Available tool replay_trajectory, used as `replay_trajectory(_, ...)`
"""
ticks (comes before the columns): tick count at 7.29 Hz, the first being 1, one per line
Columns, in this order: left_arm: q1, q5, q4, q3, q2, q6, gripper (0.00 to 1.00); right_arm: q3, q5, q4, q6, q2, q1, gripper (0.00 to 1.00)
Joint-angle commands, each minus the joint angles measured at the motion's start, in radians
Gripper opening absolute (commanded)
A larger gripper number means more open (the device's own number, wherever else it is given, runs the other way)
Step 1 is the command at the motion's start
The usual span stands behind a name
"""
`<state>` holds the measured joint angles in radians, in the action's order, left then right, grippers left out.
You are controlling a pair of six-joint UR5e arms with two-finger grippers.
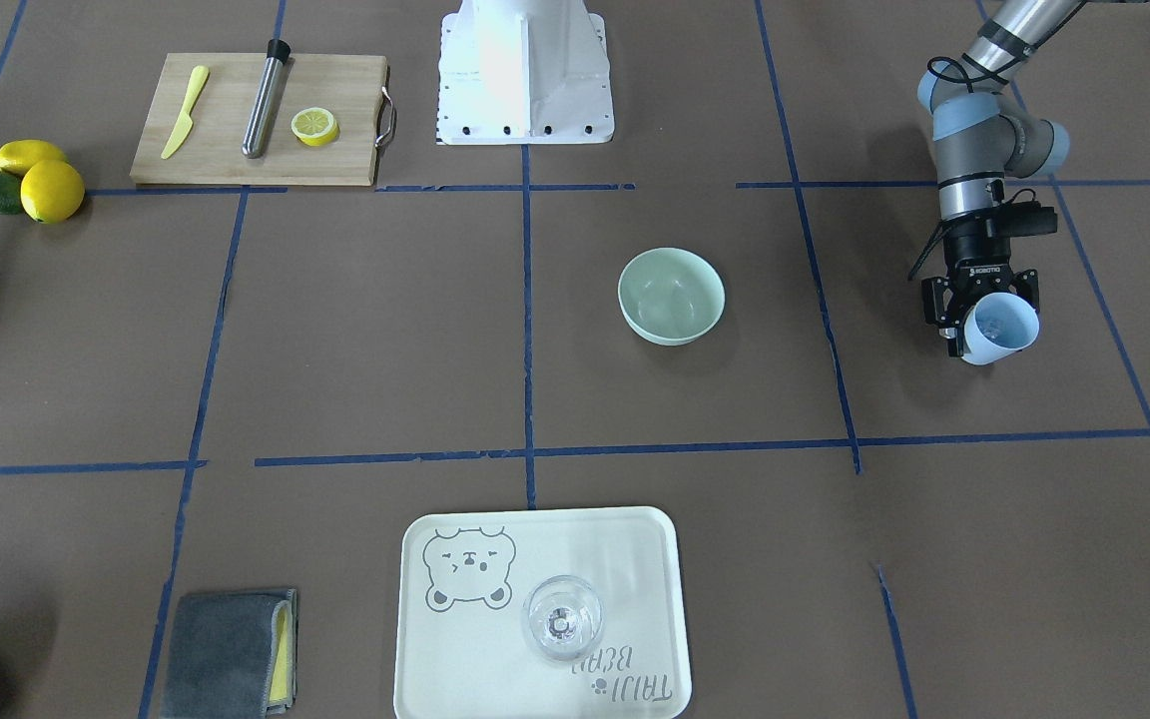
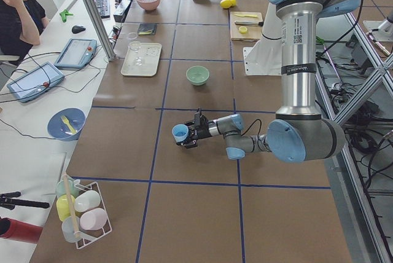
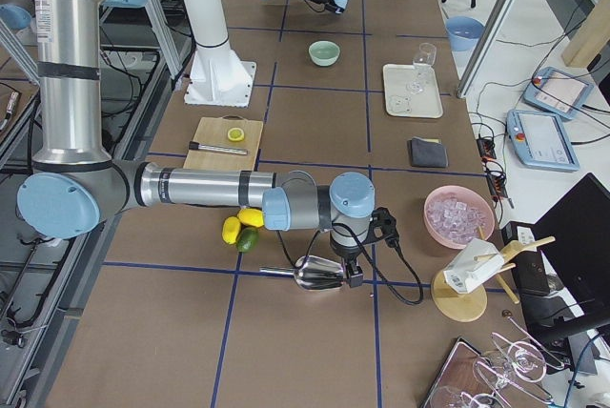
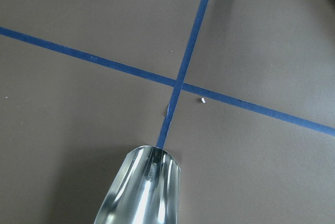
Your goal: Pour ice into bowl
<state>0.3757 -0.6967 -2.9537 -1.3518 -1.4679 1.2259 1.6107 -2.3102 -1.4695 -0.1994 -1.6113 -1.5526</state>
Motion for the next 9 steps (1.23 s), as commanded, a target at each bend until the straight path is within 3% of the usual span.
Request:
replay_trajectory(1, 0.003, -0.003, -0.019, -0.019, 0.000, -0.008, 0.00, 0.000, 0.000, 0.000, 0.000, 0.001, -0.001, 1.00)
replay_trajectory(3, 0.009, -0.004, -0.022, -0.091, 0.001, -0.207, 0.00, -0.002, 0.000, 0.000, 0.000, 0.001, -0.001, 1.00)
replay_trajectory(6, 0.006, -0.034, -0.022, -0.288, -0.018, -0.564, 0.00, -0.002, 0.002, -0.002, 0.002, -0.001, -0.001, 1.00)
replay_trajectory(9, -0.001, -0.024, -0.007, -0.274, -0.101, -0.870, 0.00, -0.008, 0.002, -0.002, 0.002, -0.006, -0.006, 1.00)
